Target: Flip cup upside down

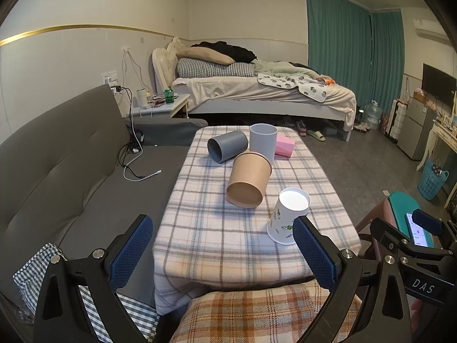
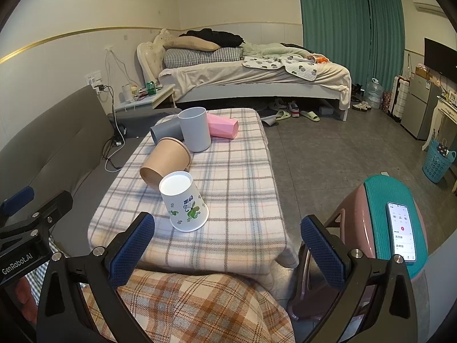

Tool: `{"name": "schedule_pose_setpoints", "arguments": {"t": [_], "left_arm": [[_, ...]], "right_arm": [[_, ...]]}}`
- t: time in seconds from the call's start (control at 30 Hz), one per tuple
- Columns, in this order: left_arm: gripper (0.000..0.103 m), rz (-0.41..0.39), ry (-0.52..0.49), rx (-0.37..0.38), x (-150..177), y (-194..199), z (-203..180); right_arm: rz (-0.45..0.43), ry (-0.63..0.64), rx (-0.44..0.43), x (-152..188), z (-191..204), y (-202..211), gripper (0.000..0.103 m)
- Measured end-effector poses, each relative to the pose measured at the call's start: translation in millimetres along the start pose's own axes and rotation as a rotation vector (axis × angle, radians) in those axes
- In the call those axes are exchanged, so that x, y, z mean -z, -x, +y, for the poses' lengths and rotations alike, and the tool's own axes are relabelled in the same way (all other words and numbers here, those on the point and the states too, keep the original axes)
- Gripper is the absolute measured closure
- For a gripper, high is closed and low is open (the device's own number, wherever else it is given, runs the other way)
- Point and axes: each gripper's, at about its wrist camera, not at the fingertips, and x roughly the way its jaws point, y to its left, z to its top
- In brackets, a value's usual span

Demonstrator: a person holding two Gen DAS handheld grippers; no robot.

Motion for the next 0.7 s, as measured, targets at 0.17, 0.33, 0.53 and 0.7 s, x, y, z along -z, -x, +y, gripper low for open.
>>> {"name": "schedule_pose_setpoints", "arguments": {"t": [0.17,0.33,0.53,0.7], "left_arm": [[0.002,0.004,-0.001,0.001,1.3,-0.2,-1.0],[0.002,0.003,-0.001,0.0,1.1,-0.3,-0.9],[0.002,0.003,-0.001,0.001,1.1,-0.3,-0.8],[0.002,0.004,-0.001,0.001,1.2,-0.4,-0.8]], "right_arm": [[0.001,-0.001,-0.002,0.3,0.0,0.0,0.0],[0.002,-0.001,-0.002,0.2,0.0,-0.1,0.0],[0.002,-0.002,-0.002,0.1,0.0,-0.1,0.0],[0.003,-0.002,-0.002,0.0,-0.1,-0.2,0.0]]}}
